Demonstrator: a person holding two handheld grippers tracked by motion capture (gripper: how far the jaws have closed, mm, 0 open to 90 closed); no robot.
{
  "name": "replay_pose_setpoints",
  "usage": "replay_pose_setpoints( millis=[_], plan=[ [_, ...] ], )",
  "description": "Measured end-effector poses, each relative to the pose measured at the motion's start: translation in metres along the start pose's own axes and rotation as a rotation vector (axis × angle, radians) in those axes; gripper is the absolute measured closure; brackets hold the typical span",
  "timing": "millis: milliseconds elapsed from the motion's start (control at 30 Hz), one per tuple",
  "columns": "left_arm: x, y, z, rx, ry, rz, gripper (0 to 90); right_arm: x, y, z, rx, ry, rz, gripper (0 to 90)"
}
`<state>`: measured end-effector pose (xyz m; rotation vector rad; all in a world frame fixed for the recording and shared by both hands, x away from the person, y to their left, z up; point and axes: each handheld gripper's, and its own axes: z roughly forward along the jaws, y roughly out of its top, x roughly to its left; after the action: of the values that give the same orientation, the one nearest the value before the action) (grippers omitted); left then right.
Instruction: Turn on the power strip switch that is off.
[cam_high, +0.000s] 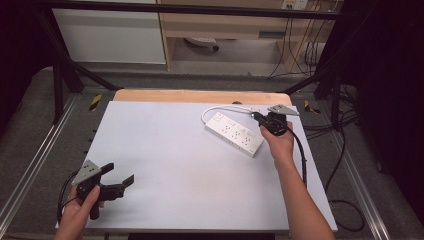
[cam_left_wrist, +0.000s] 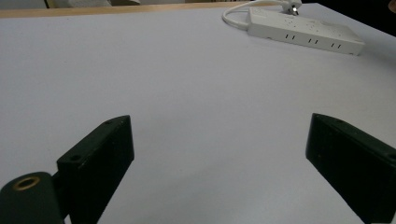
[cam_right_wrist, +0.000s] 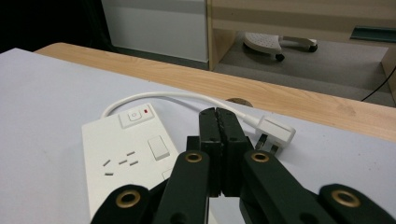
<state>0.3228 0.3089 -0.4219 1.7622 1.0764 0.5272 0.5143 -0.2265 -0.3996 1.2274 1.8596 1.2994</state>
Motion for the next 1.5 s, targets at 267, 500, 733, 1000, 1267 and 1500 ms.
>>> replay_pose_setpoints(
  millis=[267, 500, 733, 1000, 1267, 1500],
  plan=[
    [0.0, 0.0, 0.0, 0.0, -0.001, -0.002, 7.8, -0.001, -0.006, 0.002, 0.009, -0.003, 0.008, 90.0],
    [0.0, 0.0, 0.0, 0.0, -0.001, 0.0, 7.8, 0.0, -0.01, 0.003, 0.016, -0.003, 0.014, 90.0],
    [0.0, 0.0, 0.0, 0.0, -0.001, -0.001, 7.8, 0.0, -0.015, 0.006, 0.026, -0.005, 0.014, 90.0],
    [0.0, 0.0, 0.0, -0.001, -0.002, 0.001, 7.8, 0.002, -0.023, 0.008, 0.044, 0.0, 0.015, 90.0],
    [0.0, 0.0, 0.0, 0.001, -0.001, -0.001, 7.8, 0.003, -0.033, 0.012, 0.062, 0.002, 0.019, 90.0],
    [0.0, 0.0, 0.0, -0.001, -0.002, 0.001, 7.8, 0.005, -0.038, 0.014, 0.066, 0.004, 0.022, 90.0]
  ],
)
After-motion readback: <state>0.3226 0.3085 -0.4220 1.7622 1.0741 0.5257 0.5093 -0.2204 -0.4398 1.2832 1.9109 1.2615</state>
